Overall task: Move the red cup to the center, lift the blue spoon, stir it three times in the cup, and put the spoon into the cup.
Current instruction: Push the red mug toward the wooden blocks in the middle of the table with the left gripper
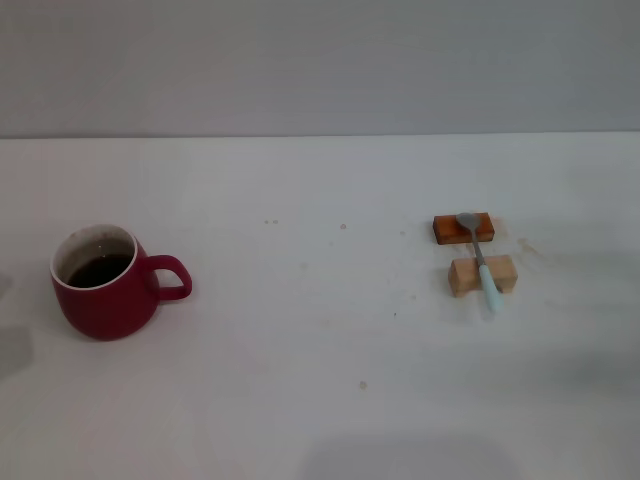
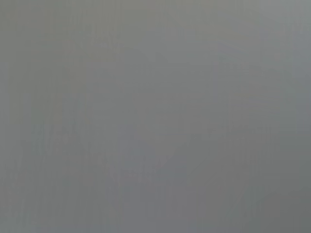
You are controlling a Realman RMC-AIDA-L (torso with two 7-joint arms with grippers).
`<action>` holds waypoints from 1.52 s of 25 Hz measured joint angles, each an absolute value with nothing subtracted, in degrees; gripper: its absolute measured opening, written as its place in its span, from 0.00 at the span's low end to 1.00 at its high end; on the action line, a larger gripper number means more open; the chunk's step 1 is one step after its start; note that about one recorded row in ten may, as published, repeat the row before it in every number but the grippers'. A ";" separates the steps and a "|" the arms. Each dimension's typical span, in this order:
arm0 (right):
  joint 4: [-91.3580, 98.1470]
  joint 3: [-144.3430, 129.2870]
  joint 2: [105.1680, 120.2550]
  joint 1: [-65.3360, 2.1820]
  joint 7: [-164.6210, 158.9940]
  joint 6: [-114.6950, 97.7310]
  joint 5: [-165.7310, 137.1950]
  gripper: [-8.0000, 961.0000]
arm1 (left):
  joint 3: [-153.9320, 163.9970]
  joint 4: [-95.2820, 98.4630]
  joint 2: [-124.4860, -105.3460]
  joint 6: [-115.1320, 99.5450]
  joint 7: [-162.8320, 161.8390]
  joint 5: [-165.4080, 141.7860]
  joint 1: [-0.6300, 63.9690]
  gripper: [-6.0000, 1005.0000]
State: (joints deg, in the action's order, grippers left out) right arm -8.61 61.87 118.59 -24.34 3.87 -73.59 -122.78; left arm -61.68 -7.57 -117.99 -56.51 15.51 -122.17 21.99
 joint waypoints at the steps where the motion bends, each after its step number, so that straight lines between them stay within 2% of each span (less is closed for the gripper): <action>1: -8.60 61.87 118.56 -24.34 3.87 -73.60 -122.78 0.79 | -61.64 -7.56 -117.98 -56.51 16.46 -122.17 22.10 0.06; 38: -8.08 62.58 118.64 -24.59 3.87 -73.48 -122.78 0.79 | -44.46 -5.41 -117.98 -56.37 23.38 -122.17 23.48 0.06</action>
